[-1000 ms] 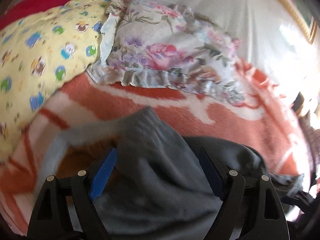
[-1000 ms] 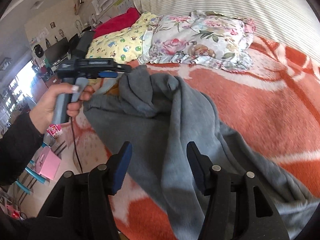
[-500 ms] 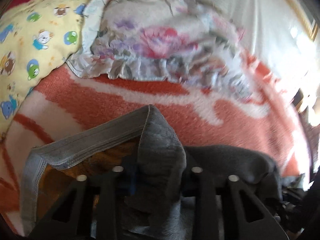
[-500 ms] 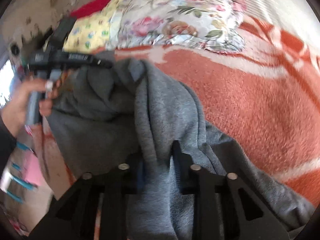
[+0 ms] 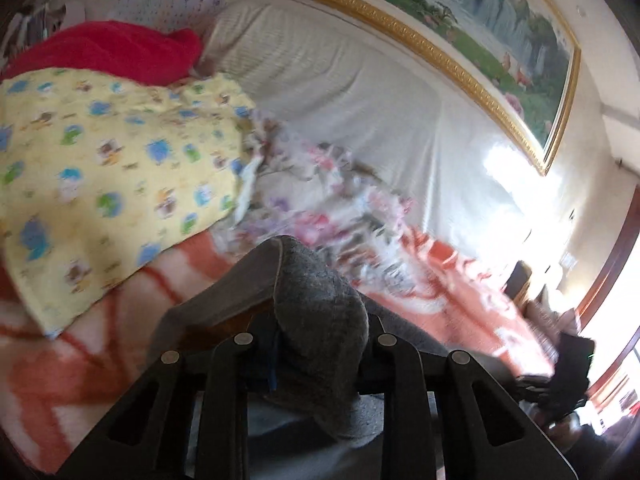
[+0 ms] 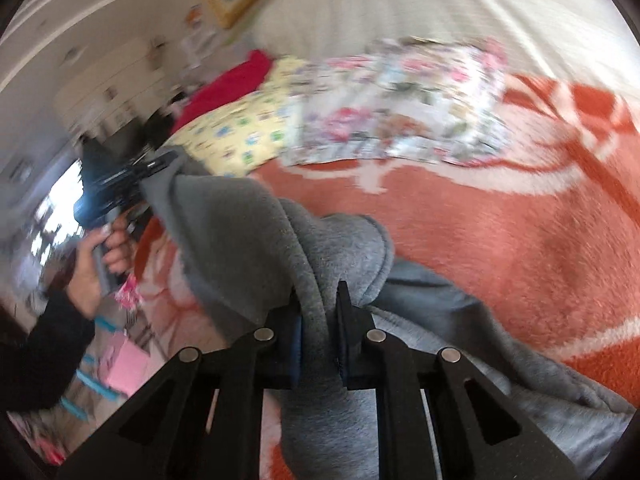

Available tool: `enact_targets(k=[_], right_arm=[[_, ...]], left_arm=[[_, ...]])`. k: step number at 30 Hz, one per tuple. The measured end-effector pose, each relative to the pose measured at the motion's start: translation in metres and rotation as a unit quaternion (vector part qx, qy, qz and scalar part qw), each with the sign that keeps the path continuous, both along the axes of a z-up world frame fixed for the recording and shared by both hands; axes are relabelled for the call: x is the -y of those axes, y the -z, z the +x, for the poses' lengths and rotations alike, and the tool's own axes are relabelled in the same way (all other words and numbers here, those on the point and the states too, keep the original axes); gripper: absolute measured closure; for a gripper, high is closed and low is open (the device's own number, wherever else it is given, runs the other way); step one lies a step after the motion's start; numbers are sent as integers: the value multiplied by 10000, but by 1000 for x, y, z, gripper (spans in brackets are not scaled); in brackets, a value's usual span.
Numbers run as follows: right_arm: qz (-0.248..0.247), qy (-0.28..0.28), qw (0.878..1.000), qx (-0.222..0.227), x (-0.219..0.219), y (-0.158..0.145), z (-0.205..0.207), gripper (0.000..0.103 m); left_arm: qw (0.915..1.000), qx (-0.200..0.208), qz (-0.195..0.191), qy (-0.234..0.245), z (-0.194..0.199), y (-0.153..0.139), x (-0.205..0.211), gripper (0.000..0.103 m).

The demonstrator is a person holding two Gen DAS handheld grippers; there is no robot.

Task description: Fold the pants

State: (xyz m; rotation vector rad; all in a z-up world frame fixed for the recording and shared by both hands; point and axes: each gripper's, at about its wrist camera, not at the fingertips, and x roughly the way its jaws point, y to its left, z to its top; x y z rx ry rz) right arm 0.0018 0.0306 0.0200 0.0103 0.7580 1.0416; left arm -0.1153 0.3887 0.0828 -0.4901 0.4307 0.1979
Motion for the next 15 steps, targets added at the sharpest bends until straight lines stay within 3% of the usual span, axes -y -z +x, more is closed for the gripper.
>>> enact_targets(k=[5,11,13,15], right_arm=[[-866,-651,9927,527,-35,17,-40,88],[-1484,-615,9865,315,-54,59,-34,85],[-1668,-517,9844,222,-55,66,-32,72],[-1667,-456,9849,24,-53,67,-28,68]], left_arm=[[9982,-161,-488,-316,-38,46,-21,74],[9936,-716,-615,-616,-63,96,-23,62],[9912,-749,-808,-733,-74,105,-25,62],[9892,-633,-1023,-840,-90,109,-28,57]])
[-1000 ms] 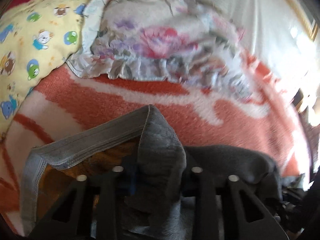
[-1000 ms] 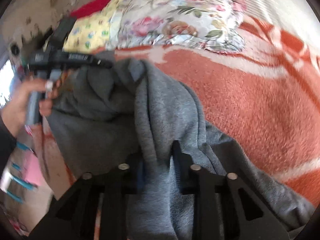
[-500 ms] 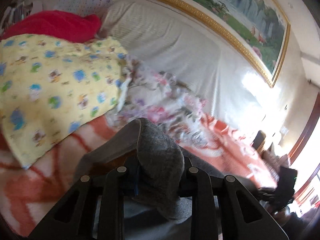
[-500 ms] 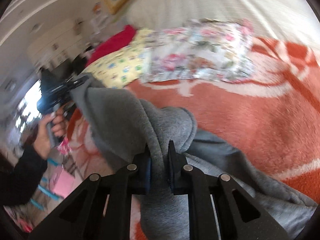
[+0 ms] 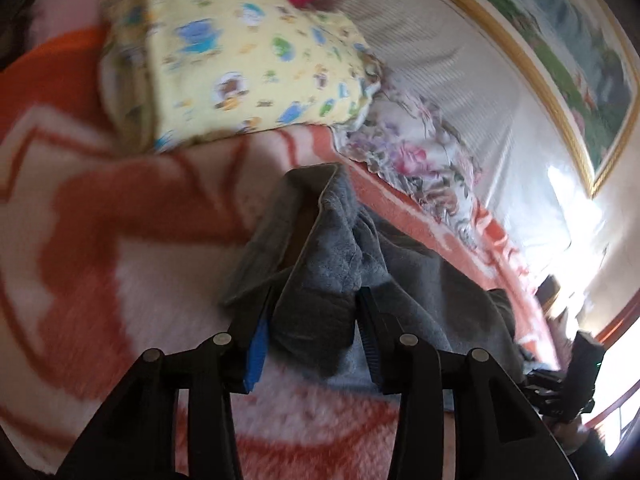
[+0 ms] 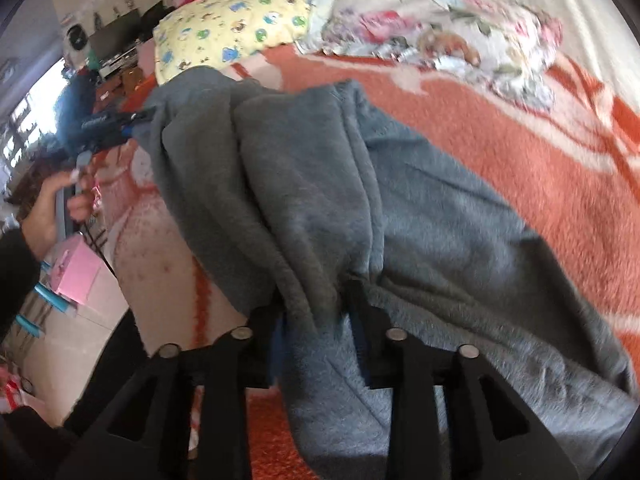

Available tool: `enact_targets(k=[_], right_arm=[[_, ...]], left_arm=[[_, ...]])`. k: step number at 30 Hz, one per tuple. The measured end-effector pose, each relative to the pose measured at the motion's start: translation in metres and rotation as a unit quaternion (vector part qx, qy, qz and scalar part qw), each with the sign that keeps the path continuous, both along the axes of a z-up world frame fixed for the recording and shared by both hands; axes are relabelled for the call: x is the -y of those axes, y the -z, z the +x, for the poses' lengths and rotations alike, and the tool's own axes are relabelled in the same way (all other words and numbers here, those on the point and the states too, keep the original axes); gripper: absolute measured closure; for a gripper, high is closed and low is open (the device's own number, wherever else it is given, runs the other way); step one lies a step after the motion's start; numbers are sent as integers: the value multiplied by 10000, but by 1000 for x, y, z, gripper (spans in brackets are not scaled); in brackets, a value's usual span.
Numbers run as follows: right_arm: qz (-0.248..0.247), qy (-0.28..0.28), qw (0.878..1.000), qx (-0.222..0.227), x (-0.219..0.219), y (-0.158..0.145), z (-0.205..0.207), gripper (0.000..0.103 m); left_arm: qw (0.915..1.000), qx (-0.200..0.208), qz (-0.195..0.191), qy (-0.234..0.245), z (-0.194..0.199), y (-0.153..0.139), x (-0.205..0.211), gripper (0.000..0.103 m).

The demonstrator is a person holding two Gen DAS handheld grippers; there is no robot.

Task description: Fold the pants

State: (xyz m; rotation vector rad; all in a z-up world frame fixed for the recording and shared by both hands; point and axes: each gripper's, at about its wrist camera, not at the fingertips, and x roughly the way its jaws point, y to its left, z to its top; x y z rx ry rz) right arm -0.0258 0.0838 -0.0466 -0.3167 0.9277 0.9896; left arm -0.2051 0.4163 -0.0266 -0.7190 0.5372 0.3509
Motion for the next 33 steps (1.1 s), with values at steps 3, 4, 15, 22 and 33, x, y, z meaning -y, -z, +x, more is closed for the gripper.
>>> enact_targets(k=[3,4,15,22,33], right_arm=[[304,108,9994,-109,10,-16,2,56],[441,140,9988,-126,12,-22,3,55],[-261,476,9950,834,-24,-46,50,54],[-326,-452,9950,825,-66,-29,63,54],[1356,1116,9843,176,-36,-67,168,103]], left_arm=[[9997,59,-9,-252,-17,-5,2,43],[9995,117,-27,-298,-19,-7,3,41],[9980,-52,-193,-592,-7,-22,15,25],[9970,-421,-416,-500,20,-3,17,24],[9968,-719,345,-116,68,-32,9,77]])
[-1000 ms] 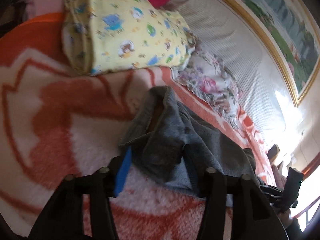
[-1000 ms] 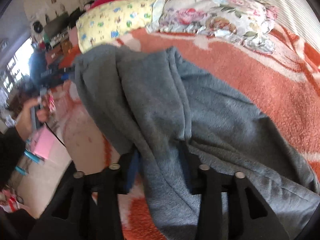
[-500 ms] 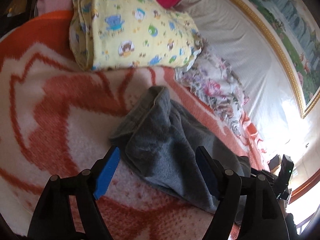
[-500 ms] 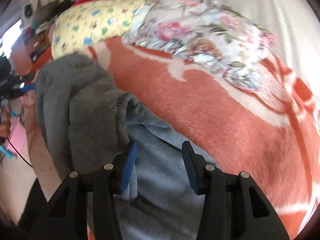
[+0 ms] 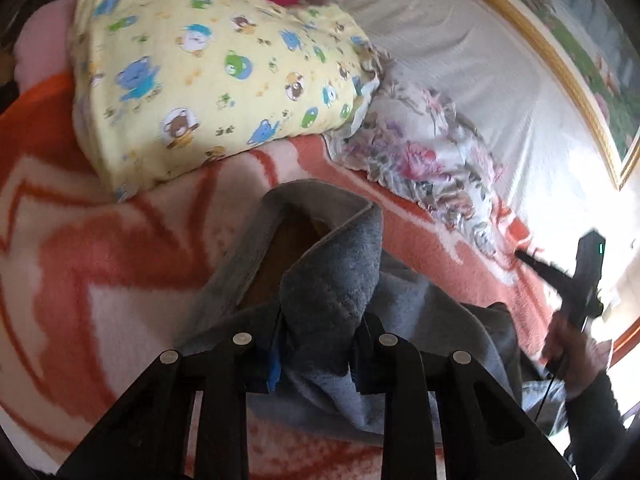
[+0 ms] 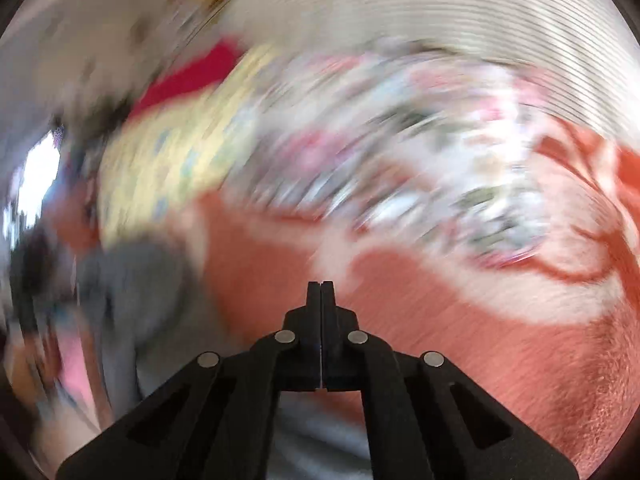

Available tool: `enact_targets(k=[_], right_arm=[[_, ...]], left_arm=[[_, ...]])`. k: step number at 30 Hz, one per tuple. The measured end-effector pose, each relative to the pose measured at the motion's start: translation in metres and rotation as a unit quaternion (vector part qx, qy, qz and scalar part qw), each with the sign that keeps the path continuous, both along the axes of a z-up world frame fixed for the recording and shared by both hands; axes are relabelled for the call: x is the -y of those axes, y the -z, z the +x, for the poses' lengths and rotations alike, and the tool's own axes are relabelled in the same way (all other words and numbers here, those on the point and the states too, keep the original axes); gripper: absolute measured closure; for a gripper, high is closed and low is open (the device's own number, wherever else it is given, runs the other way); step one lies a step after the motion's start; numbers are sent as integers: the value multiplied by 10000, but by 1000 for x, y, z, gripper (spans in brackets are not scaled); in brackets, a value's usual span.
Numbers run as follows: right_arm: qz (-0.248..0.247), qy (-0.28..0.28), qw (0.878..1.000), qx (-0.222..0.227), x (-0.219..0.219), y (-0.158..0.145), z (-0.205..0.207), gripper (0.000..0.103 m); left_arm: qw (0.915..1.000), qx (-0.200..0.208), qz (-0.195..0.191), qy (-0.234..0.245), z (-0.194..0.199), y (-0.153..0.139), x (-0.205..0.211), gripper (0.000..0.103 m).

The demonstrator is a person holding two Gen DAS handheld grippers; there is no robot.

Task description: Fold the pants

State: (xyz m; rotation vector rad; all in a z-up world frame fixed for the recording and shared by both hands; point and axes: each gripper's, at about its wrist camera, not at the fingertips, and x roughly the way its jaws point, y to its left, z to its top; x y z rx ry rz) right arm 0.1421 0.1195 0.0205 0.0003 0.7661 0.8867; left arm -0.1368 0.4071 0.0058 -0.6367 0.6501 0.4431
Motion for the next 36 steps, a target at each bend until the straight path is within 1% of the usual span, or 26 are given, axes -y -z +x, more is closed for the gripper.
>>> enact_targets(k=[1,2,3,5,6,7,10,11,12,13,14,15,16,17,20,21,22,23,26,28,29,31,33,34,35,36], right_arm=[[10,96,9998,-149,2,0,12,103],[32,-62,9989,-463,-1,3,21,102],[54,-262,9975,-651,-5,6,23,102],[-119,-674,9952,-696,-13,10,10,97],[-309,-814,9935,-726,-16,14,0,92],[-382,-953,9904,-928,-16,19,-10,89],[-98,-1207,9810,-1513,-9,30,-30,88],[-61,-1223,9802,-1554,-9,31,-35,88],[-116,-1196,9820,-1458,-9,30,-44,87],[-223,-1185,9842,-1296,-11,29,-49,76],[-571,-1159,9881,-834,-15,25,-60,66],[-892,-1153,9883,-440,-24,25,-64,43],[-1183,-1221,9854,-71,-29,25,-72,32],[-1399,-1374,9804,187,-32,27,-80,31],[-1735,-1746,9676,565,-47,36,-91,32],[-1742,-1803,9652,741,-54,37,-93,41],[-1648,-1864,9654,776,-57,37,-93,77],[-1484,-1907,9685,599,-60,37,-88,93],[-862,-1600,9829,298,-51,19,-62,93],[-437,-1187,9918,180,-36,4,-39,93],[-318,-976,9946,134,-30,2,-26,93],[-347,-489,9982,-18,-22,13,2,93],[-528,-168,9968,-572,-22,46,29,93],[-752,-133,9941,-770,-26,63,35,88],[-894,-123,9922,-865,-29,75,37,86],[-764,-76,9942,-752,-26,74,33,81]], left_arm=[[10000,-42,-7,-9,1,3,-2,77],[9999,-84,-65,14,1,9,-4,77],[9999,-103,-101,9,-1,13,-5,77],[9998,-90,-178,-49,-7,20,-6,77],[9997,-64,-231,-73,-10,23,-6,77],[9995,-37,-282,-102,-13,25,-6,77],[9989,61,-433,-181,-21,30,-7,76],[9986,62,-483,-195,-23,32,-8,76],[9985,62,-506,-199,-24,33,-8,75],[9984,69,-530,-204,-25,34,-8,75],[9983,74,-538,-200,-26,34,-8,75],[9983,73,-540,-189,-26,33,-8,76],[9984,72,-540,-182,-27,32,-8,76],[9983,84,-542,-180,-27,32,-7,76],[9983,85,-542,-191,-22,31,-3,76],[9984,108,-518,-200,-20,29,-1,76],[9984,180,-495,-191,-18,23,1,76],[9983,247,-491,-181,-17,18,1,78],[9974,492,-511,-138,-17,1,-3,78],[9970,470,-599,-99,-13,1,-11,78],[9974,353,-627,-100,-8,9,-15,78],[9972,197,-712,-82,-2,25,-20,78],[9966,-7,-816,-112,2,47,-24,78],[9961,52,-877,-107,0,52,-25,78],[9958,178,-896,-108,-5,52,-25,77],[9961,187,-862,-99,-7,50,-24,75]])
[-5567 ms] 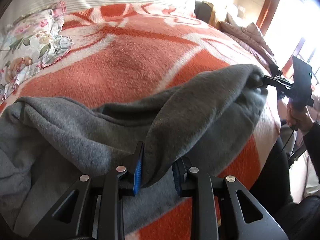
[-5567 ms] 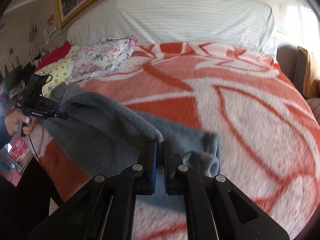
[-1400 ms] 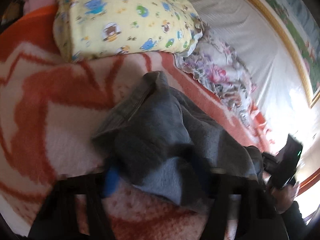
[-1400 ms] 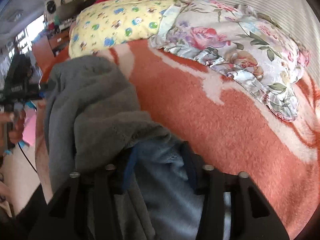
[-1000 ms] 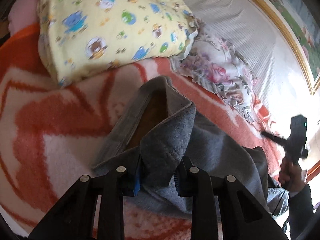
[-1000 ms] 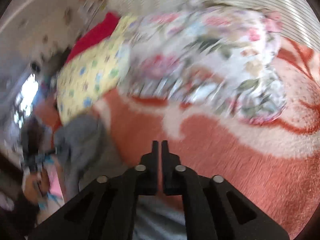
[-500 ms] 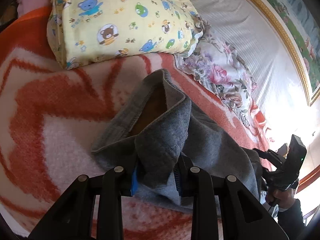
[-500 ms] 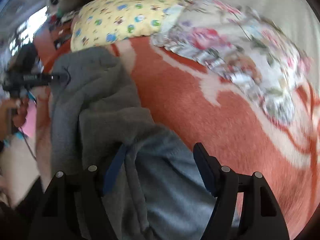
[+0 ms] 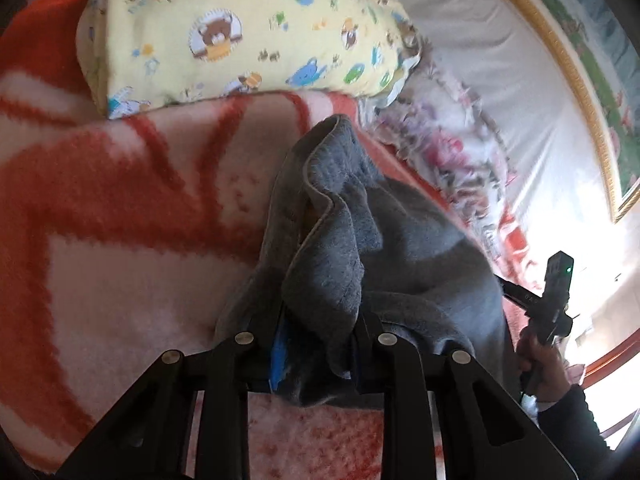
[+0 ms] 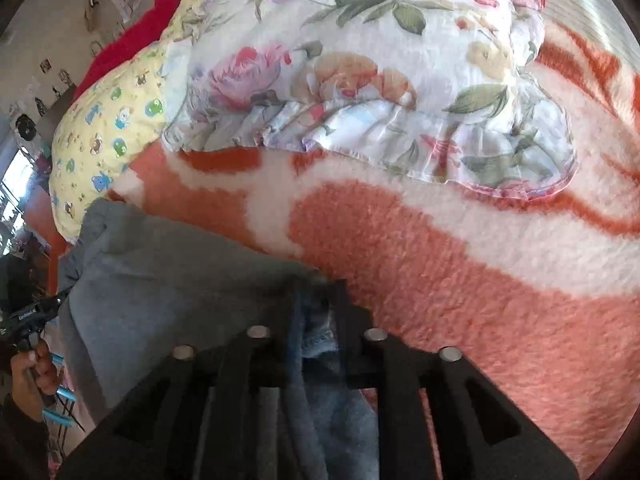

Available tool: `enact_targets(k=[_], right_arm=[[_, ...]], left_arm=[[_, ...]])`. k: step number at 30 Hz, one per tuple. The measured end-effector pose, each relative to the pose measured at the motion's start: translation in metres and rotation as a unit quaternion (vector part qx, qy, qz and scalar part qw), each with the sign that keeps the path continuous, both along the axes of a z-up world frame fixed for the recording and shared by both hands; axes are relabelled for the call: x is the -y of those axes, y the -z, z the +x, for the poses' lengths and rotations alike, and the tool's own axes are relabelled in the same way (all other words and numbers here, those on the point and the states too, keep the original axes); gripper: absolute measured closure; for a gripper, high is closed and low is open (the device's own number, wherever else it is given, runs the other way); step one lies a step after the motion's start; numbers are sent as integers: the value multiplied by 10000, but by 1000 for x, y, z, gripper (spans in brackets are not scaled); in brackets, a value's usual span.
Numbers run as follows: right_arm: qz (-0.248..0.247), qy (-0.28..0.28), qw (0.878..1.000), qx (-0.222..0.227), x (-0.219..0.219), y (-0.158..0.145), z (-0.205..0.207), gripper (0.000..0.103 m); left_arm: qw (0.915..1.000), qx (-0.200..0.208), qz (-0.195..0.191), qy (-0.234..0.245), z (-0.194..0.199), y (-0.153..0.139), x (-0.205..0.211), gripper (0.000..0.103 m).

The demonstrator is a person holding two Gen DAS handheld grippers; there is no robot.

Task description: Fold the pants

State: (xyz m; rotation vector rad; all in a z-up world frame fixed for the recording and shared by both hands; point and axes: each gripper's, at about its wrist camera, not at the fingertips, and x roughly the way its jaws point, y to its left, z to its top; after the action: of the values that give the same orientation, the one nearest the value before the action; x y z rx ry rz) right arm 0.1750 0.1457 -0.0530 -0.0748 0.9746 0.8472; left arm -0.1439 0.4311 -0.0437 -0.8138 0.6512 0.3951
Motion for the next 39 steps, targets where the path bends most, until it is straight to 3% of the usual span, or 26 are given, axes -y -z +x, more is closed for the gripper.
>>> enact_targets(k=[2,3,4,6,9,13,16,21,24,25,26,27,28,29,31,36,39], right_arm=[[-56,137,9998,94,4,-11,-6,60],[-80,214,9997,123,9,-18,-10,44],[-23,235,9996,175,14,-24,-13,40],[134,208,9989,387,22,-41,-23,39],[358,166,9981,464,38,-63,-48,38],[689,-471,9961,283,34,-72,-109,38],[636,-969,9929,261,11,-63,-157,38],[-179,-1506,9864,632,-23,-30,-225,38],[-1172,-1543,9727,1280,-34,0,-243,40],[-1344,-1492,9696,1401,-31,6,-243,58],[-1403,-1446,9695,1394,-27,10,-242,63],[-1236,-1366,9752,1229,-18,8,-237,70],[-1038,-1279,9811,1011,-12,4,-230,89],[-944,-1233,9839,891,-9,2,-224,94],[-674,-1167,9888,634,-1,-5,-218,96],[-89,-1443,9892,241,14,-28,-237,96],[175,-1732,9847,62,21,-35,-252,96]], left_arm=[[9998,-91,155,30,-6,-6,1,71],[9996,-146,239,36,-7,-9,1,67],[9992,-224,340,7,-9,-12,2,63],[9981,-354,491,-121,-17,-19,-1,43],[9988,-218,268,-340,-31,-24,-6,29],[9981,45,-266,-558,-44,-18,-8,24],[9968,-88,-487,-634,-36,-12,-6,24],[9934,-258,-834,-741,-16,-3,-7,20],[9934,-313,-796,-769,-3,1,-7,17],[9939,-295,-727,-769,0,0,-6,18],[9952,-196,-611,-744,2,-1,-4,20],[9961,-139,-523,-704,3,-1,-3,32],[9968,-141,-460,-635,5,0,-3,44],[9973,-95,-538,-496,7,4,-4,63],[9963,161,-722,-438,3,5,-8,72],[9957,773,-290,-416,-39,-47,-5,77],[9970,691,78,-330,-65,-67,-4,79]])
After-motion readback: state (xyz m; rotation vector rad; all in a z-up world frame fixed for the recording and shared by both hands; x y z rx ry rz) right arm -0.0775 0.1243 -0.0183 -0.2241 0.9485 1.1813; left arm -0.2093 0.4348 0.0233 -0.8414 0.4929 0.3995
